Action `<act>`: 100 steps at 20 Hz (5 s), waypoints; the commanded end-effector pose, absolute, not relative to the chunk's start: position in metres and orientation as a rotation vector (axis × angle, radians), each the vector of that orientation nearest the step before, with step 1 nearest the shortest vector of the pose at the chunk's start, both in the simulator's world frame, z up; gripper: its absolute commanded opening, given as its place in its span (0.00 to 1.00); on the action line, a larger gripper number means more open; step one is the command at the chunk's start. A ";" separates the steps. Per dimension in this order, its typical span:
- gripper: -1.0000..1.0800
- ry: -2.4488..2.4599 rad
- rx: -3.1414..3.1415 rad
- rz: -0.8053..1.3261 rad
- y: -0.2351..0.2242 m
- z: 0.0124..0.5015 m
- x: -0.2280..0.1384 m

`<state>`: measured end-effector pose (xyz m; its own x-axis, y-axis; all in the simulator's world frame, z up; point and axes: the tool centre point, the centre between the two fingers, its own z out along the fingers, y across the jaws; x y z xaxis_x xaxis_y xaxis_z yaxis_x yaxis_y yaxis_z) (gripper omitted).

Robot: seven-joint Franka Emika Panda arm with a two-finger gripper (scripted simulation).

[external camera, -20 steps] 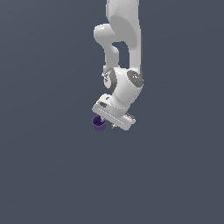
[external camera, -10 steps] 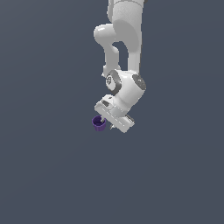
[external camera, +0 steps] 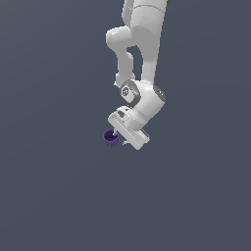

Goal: Pick up the object and move it to a goal position.

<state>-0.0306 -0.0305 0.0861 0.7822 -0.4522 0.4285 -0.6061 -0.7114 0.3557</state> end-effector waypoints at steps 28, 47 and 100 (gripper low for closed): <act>0.62 -1.017 2.274 0.821 -0.032 0.089 -0.041; 0.62 -1.026 2.268 0.838 -0.049 0.071 -0.034; 0.00 -1.031 2.271 0.828 -0.094 0.277 -0.056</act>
